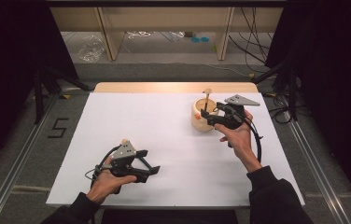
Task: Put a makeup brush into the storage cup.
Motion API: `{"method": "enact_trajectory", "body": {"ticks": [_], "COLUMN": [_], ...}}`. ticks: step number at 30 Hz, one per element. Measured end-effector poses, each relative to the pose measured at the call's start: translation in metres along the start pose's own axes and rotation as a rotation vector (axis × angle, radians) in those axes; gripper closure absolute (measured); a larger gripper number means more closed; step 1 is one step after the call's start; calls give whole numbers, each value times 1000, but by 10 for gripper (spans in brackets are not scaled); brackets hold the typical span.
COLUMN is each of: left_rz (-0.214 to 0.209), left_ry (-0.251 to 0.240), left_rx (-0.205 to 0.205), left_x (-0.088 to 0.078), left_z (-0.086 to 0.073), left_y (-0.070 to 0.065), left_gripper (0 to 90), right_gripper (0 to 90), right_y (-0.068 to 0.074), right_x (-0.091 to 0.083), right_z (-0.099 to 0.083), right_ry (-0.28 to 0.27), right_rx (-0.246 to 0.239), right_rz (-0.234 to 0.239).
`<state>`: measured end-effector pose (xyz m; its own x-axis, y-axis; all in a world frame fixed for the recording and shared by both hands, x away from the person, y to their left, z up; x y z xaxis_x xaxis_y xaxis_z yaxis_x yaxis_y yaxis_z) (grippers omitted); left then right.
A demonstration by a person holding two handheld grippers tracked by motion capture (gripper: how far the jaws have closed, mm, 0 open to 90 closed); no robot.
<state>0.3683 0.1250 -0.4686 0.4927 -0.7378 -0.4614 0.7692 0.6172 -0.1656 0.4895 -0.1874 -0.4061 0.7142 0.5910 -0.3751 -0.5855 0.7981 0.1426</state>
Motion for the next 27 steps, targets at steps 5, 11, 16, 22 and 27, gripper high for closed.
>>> {"method": "enact_trajectory", "body": {"ticks": [5, 11, 16, 22, 27], "left_rz": [6, 9, 21, 28, 30], "left_ry": [-3, -8, -16, -10, -18], "left_rx": [7, -10, -20, -9, -22], "left_x": [-1, -3, -4, -6, -6], "left_z": [1, 1, 1, 1, 1], "left_y": [2, 6, 11, 13, 13], "left_gripper": [201, 201, 201, 201, 201], "right_gripper": [223, 183, 174, 170, 170], "right_y": [7, 19, 29, 38, 42], "right_x": [-7, -14, -15, -21, -28], "right_z": [-7, -16, -24, -29, -35], "right_ry": [0, 6, 10, 14, 22], "right_rx": [-15, -7, -18, -42, -36], "right_rz": [11, 35, 58, 66, 71]}}
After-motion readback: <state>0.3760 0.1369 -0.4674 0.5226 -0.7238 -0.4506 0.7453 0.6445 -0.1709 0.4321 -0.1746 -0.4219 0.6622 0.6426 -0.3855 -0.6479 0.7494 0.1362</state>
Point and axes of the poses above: each handheld gripper's, and its own axes: x roughly forward along the jaws, z roughly out of its top, y roughly to its left, the point moved 3 cm from there along x, roughly forward along the jaws, and after that the axes turned 2 degrees about z, right-handed, at the moved point
